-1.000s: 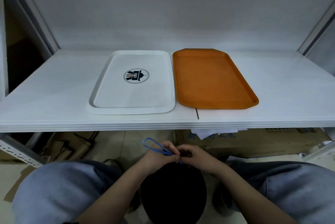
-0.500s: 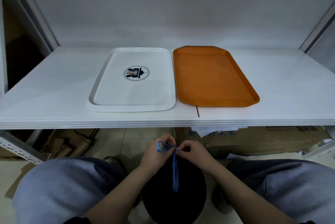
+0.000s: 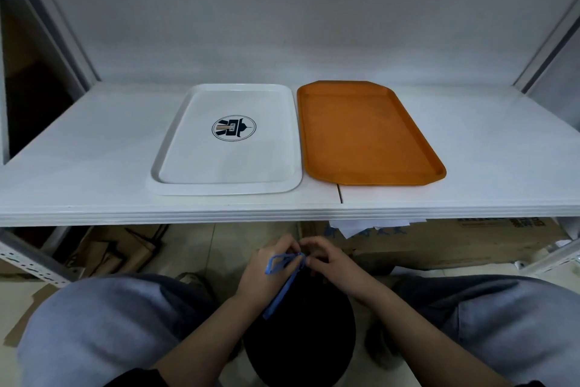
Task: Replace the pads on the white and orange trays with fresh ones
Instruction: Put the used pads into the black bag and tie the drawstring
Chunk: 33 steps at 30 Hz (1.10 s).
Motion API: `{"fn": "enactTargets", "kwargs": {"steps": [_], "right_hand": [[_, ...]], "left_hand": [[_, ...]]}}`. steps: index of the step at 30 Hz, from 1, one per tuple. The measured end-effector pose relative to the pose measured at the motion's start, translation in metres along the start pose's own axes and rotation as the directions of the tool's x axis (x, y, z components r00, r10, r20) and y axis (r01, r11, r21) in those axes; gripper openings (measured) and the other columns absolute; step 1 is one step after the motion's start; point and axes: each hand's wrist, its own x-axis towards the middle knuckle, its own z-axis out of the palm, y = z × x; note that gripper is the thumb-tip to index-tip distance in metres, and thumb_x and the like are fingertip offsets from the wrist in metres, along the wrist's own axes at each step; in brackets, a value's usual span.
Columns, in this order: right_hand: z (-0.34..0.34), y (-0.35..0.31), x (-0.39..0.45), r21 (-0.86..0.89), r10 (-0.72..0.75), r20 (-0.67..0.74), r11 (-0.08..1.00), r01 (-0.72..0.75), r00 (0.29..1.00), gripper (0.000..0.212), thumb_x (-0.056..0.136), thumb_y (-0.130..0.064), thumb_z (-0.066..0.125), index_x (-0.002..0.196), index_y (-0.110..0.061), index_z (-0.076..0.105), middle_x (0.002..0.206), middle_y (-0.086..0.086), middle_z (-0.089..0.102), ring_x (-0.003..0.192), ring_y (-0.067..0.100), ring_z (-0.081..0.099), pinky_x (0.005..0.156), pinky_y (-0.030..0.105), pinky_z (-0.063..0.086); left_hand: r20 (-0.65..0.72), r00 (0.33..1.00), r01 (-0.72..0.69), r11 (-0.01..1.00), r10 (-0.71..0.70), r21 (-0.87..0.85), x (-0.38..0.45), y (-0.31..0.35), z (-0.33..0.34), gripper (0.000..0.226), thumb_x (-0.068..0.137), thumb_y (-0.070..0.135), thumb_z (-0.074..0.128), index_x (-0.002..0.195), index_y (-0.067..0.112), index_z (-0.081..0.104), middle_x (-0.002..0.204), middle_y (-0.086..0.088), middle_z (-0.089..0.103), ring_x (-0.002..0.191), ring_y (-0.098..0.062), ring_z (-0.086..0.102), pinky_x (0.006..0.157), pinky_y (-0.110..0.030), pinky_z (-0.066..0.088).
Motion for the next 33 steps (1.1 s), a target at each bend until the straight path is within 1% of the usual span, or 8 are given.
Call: {"fn": "enactTargets", "kwargs": {"steps": [3,7,11,14,19,23,29,33], "right_hand": [[-0.002,0.0,0.0,-0.027,-0.059,0.045,0.998,0.06,0.997,0.019,0.096,-0.011,0.052,0.111,-0.019,0.062,0.089,-0.008,0.062,0.069,-0.01,0.055,0.063,0.008,0.04],[-0.003,0.002,0.0,-0.028,-0.067,0.012,0.997,0.067,0.998,0.016,0.095,-0.011,0.054,0.098,-0.021,0.067,0.081,-0.009,0.061,0.066,-0.008,0.055,0.06,0.011,0.042],[-0.003,0.003,0.002,-0.004,-0.028,-0.076,1.0,0.028,0.997,0.014,0.096,-0.013,0.053,0.091,-0.02,0.063,0.084,-0.005,0.065,0.063,0.002,0.063,0.052,0.018,0.047],[0.0,0.003,0.002,-0.153,-0.078,-0.189,0.987,0.049,0.979,0.009,0.094,-0.016,0.056,0.087,-0.02,0.06,0.082,-0.001,0.068,0.061,0.011,0.065,0.049,0.024,0.05],[-0.002,-0.002,0.001,-0.626,-0.271,-0.21,0.775,0.084,0.939,0.003,0.09,-0.024,0.054,0.091,-0.022,0.055,0.081,-0.006,0.065,0.073,0.013,0.062,0.064,0.032,0.048],[-0.013,0.004,-0.002,-0.729,-0.273,-0.235,0.684,0.016,0.933,0.006,0.091,-0.027,0.051,0.092,-0.021,0.053,0.079,-0.008,0.057,0.075,0.017,0.059,0.054,0.027,0.036],[-0.022,0.012,-0.008,-0.872,-0.313,-0.162,0.49,0.013,0.936,0.013,0.094,-0.029,0.043,0.101,-0.022,0.052,0.097,-0.004,0.06,0.084,0.021,0.061,0.061,0.03,0.041],[-0.022,0.017,-0.009,-0.889,-0.317,-0.138,0.457,0.024,0.938,0.017,0.096,-0.029,0.041,0.105,-0.02,0.051,0.102,-0.001,0.058,0.084,0.024,0.061,0.064,0.032,0.046]], "left_hand": [[-0.021,0.999,0.037,0.998,-0.039,-0.053,0.006,-0.004,0.001,0.016,0.084,0.036,0.061,0.077,0.045,0.049,0.075,0.01,0.053,0.069,-0.001,0.054,0.061,-0.027,0.043],[-0.057,0.993,0.09,0.986,-0.099,-0.139,0.004,-0.003,-0.002,0.017,0.082,0.027,0.071,0.072,0.034,0.059,0.074,0.009,0.063,0.069,-0.003,0.061,0.061,-0.026,0.05],[-0.032,0.99,0.132,0.978,-0.139,-0.164,0.004,-0.003,-0.002,0.016,0.083,0.029,0.07,0.071,0.039,0.066,0.073,0.01,0.068,0.069,-0.003,0.065,0.064,-0.031,0.054],[-0.047,0.991,0.113,0.972,-0.125,-0.207,0.001,-0.005,0.002,0.018,0.086,0.022,0.067,0.076,0.036,0.069,0.075,0.009,0.071,0.069,-0.006,0.068,0.067,-0.036,0.057],[-0.076,0.977,0.178,0.954,-0.201,-0.242,-0.005,-0.009,0.002,0.02,0.088,0.025,0.065,0.072,0.037,0.065,0.069,0.013,0.068,0.071,-0.006,0.066,0.068,-0.034,0.054],[-0.045,0.968,0.238,0.96,-0.247,-0.147,-0.015,-0.014,-0.007,0.014,0.081,0.046,0.057,0.068,0.043,0.062,0.073,0.012,0.067,0.075,-0.007,0.064,0.067,-0.034,0.052],[-0.001,0.954,0.299,0.953,-0.299,-0.042,-0.026,-0.02,-0.015,0.027,0.092,0.031,0.059,0.067,0.041,0.055,0.069,0.011,0.062,0.073,-0.012,0.062,0.061,-0.035,0.049],[0.016,0.952,0.305,0.947,-0.305,-0.102,-0.027,-0.023,-0.015,0.031,0.091,0.031,0.061,0.064,0.045,0.059,0.062,0.015,0.06,0.067,-0.011,0.061,0.058,-0.032,0.045]]}}
